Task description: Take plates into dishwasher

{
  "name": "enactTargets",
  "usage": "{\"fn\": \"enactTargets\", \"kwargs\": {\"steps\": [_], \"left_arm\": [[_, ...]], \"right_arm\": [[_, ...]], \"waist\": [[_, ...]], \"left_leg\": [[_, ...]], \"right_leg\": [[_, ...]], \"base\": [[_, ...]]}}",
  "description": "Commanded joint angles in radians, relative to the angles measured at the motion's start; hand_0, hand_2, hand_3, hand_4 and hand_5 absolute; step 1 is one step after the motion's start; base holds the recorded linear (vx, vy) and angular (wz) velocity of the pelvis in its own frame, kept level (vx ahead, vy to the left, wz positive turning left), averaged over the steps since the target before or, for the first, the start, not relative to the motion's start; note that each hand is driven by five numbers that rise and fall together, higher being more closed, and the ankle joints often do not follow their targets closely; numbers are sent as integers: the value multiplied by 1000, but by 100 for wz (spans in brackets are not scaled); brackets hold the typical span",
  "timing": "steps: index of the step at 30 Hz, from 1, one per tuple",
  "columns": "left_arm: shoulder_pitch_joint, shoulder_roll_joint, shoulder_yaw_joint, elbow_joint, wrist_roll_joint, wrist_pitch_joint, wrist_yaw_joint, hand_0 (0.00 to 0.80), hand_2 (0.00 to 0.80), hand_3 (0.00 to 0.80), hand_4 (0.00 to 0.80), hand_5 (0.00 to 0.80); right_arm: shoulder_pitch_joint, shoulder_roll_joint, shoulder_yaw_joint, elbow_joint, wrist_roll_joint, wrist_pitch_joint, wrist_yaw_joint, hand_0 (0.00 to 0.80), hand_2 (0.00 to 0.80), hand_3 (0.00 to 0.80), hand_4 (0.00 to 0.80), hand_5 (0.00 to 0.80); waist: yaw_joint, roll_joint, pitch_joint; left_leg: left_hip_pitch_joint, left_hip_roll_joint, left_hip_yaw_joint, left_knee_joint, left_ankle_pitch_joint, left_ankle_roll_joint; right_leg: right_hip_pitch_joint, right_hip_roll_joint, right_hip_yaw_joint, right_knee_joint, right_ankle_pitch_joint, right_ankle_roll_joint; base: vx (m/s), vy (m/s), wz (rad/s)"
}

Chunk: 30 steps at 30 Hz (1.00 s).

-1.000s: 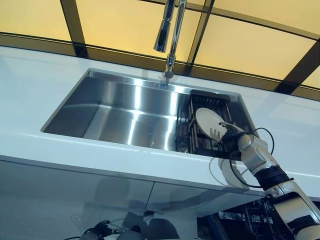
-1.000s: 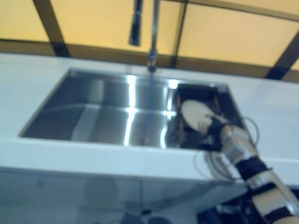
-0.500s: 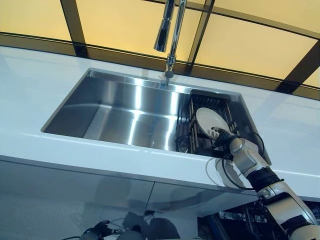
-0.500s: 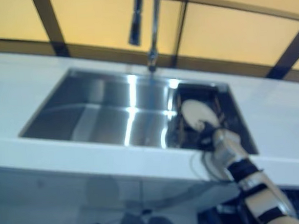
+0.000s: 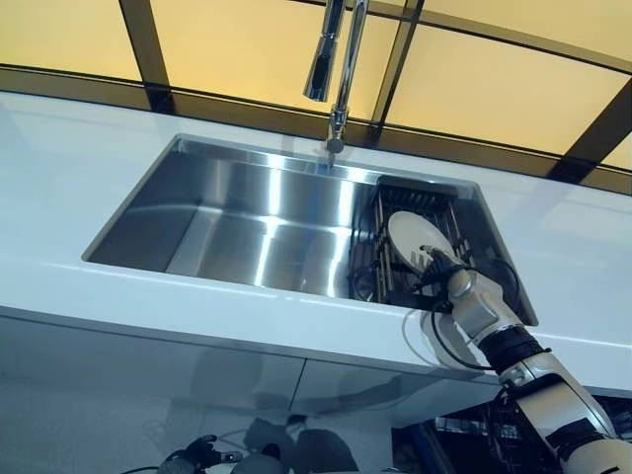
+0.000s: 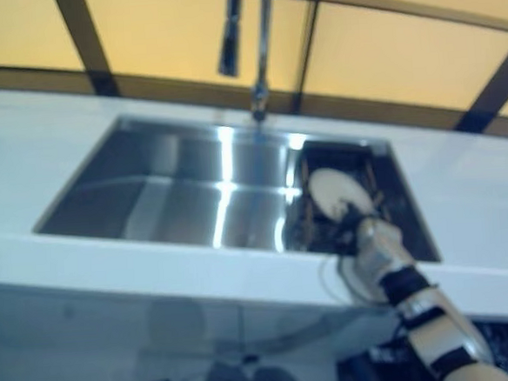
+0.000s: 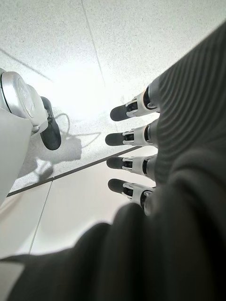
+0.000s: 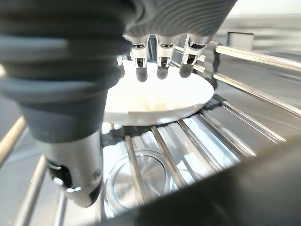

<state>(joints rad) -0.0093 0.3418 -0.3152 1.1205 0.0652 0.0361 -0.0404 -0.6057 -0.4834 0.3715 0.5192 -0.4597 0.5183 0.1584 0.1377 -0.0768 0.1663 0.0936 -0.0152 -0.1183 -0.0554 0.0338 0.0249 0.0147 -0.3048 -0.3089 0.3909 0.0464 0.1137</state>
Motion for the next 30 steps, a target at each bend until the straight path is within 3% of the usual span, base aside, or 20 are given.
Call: {"fn": "enactTargets", "kwargs": {"steps": [1,30], "left_arm": [[-26,-43,-47,-21,29,1,-9,0,0,0,0,0],[-41,-62,-59,-2,18,-4,-8,0,0,0,0,0]], "right_arm": [[-126,-44,-2,21,-5,12,-71,0,0,0,0,0],[-124,12,19,69,-48,59,-155,0,0,0,0,0]], "waist": [[26,21,-1],[34,23,1]], "left_leg": [[34,-27,115,-32,-82,48],[30,-31,103,-32,-85,52]], "right_leg": [[-110,-9,22,-5,84,39],[-115,-11,23,-5,89,40]], "base": [[0,0,0],[2,4,2]]}}
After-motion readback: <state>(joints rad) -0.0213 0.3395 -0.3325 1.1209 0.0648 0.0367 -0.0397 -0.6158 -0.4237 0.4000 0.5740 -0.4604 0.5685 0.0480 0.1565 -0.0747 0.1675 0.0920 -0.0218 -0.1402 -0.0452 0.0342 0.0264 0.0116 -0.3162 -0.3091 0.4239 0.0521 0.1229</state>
